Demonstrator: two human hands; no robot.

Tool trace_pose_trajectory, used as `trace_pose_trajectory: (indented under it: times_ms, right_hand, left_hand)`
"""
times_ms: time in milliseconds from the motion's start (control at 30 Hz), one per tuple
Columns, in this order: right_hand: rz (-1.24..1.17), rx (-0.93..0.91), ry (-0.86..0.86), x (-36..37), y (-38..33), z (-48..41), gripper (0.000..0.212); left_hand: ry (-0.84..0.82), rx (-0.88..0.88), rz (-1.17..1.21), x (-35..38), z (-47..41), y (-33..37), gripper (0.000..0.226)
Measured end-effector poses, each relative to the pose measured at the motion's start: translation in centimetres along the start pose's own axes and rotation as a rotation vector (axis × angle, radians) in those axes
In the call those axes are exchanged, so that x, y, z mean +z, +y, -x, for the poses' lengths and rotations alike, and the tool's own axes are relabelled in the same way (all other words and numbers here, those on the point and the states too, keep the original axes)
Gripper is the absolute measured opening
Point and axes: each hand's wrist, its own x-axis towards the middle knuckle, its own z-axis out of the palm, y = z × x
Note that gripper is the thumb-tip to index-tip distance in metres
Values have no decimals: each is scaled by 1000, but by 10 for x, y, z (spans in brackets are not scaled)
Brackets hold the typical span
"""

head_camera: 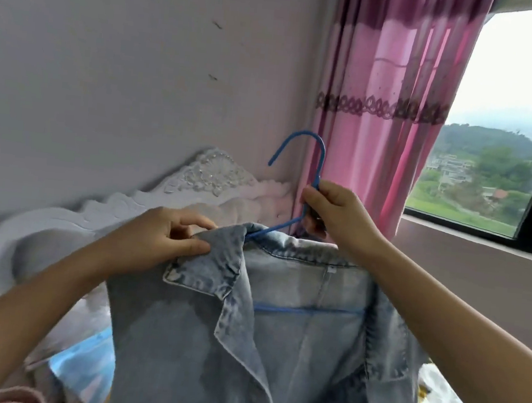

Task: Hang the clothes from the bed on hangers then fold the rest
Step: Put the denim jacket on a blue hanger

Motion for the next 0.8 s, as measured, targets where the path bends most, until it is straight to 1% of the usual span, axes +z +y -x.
trace_pose_trajectory:
  times_ms: [67,167,300,367,433,533,633,733,800]
  right_hand:
    - [4,-29,-84,11,-2,-4,30]
    - [2,-72,-241,28,-18,-9,29]
    - [-20,-115,-428,56,-37,-11,24]
    - [-47,-140,-515,70,-42,-10,25]
    - [-109,-170,-592,89,-47,-7,26]
    - [-227,-226,-647,120,-60,-1,25]
    - [-364,-280,-701,157,-81,9,26]
    - [-475,-365,-808,195,-112,28,28]
    - [-501,-415,-844,219,-132,43,28]
  left_hand:
    - [63,-13,-73,-3,14,0,18]
    - [216,-79,-169,-20,43,5,19]
    - [306,-195,-229,-44,87,27,23]
    - [370,-247,-282,-56,116,37,29]
    - [428,-336,-325,-66,152,49,28]
    - [528,-452,-329,-75,198,64,24]
    - [577,-555,-347,-82,241,92,17]
    - [612,-688,-450,-87,292,134,18]
    - [655,-756,-512,-88,321,156,25]
